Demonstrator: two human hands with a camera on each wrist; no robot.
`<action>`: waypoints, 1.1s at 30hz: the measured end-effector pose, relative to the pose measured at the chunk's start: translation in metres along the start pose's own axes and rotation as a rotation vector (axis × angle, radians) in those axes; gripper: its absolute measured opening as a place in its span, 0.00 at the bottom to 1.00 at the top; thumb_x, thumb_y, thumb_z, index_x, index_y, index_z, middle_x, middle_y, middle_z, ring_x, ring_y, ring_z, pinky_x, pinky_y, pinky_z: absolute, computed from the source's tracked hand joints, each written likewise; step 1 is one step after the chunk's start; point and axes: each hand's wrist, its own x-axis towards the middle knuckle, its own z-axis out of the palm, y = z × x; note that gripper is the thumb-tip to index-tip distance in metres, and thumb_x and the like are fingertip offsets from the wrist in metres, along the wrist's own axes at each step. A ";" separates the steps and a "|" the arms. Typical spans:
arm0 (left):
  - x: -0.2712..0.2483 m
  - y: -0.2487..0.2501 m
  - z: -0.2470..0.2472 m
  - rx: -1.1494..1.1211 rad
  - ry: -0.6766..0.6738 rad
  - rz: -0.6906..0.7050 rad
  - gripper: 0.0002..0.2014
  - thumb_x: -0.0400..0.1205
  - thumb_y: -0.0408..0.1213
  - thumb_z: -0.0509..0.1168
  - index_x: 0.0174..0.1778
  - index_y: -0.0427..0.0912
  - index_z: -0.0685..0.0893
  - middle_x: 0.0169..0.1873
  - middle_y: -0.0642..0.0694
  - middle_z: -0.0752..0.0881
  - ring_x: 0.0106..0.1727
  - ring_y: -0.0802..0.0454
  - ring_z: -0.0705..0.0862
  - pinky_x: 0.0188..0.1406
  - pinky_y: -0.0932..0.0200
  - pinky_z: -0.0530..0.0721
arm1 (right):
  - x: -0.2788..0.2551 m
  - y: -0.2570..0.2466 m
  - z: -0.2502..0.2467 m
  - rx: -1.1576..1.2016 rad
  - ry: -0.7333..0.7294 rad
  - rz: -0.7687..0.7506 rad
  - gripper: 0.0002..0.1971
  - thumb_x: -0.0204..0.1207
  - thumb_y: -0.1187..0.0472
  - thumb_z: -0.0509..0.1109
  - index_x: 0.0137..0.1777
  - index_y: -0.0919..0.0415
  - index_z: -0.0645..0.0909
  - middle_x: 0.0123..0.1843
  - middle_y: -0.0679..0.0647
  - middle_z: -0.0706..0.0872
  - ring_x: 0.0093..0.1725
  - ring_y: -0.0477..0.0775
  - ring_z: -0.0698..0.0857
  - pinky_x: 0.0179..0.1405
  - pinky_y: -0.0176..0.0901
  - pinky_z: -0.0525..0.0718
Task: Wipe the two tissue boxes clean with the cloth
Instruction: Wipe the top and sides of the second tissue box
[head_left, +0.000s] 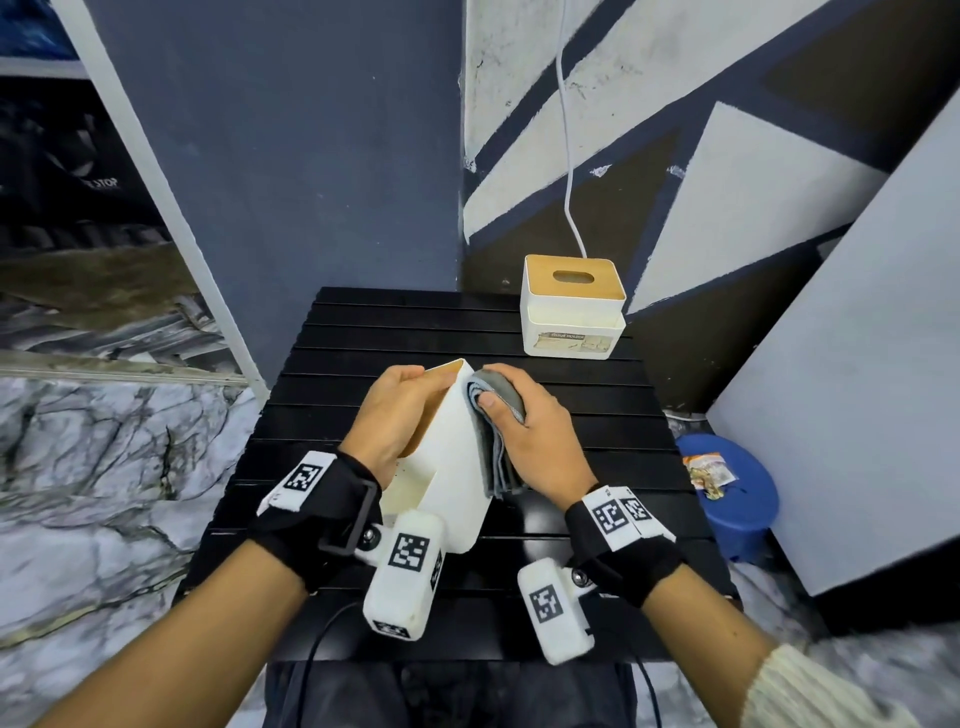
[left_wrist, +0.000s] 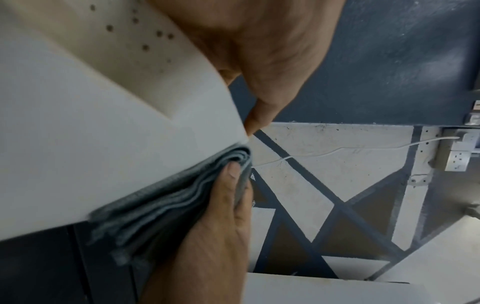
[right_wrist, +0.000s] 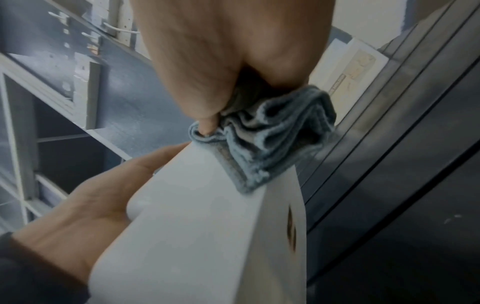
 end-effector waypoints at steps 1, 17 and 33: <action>-0.002 0.000 -0.001 -0.029 0.023 0.020 0.19 0.78 0.53 0.74 0.60 0.47 0.83 0.52 0.48 0.90 0.48 0.52 0.88 0.44 0.56 0.83 | -0.001 -0.003 -0.001 -0.031 0.012 -0.022 0.14 0.83 0.50 0.64 0.67 0.46 0.76 0.61 0.42 0.84 0.60 0.47 0.79 0.63 0.44 0.71; -0.008 -0.025 -0.024 -0.208 -0.115 0.400 0.27 0.71 0.49 0.72 0.67 0.47 0.81 0.39 0.33 0.86 0.34 0.45 0.83 0.35 0.56 0.83 | 0.018 -0.034 -0.029 -0.127 -0.204 -0.183 0.13 0.81 0.51 0.66 0.64 0.49 0.79 0.57 0.40 0.84 0.58 0.46 0.80 0.65 0.51 0.74; -0.018 -0.039 -0.024 -0.054 0.100 0.385 0.13 0.83 0.50 0.68 0.64 0.59 0.85 0.52 0.58 0.92 0.53 0.55 0.90 0.58 0.46 0.87 | -0.048 -0.017 0.016 -0.165 -0.038 -0.201 0.22 0.79 0.41 0.61 0.72 0.43 0.74 0.68 0.45 0.74 0.67 0.45 0.68 0.72 0.41 0.69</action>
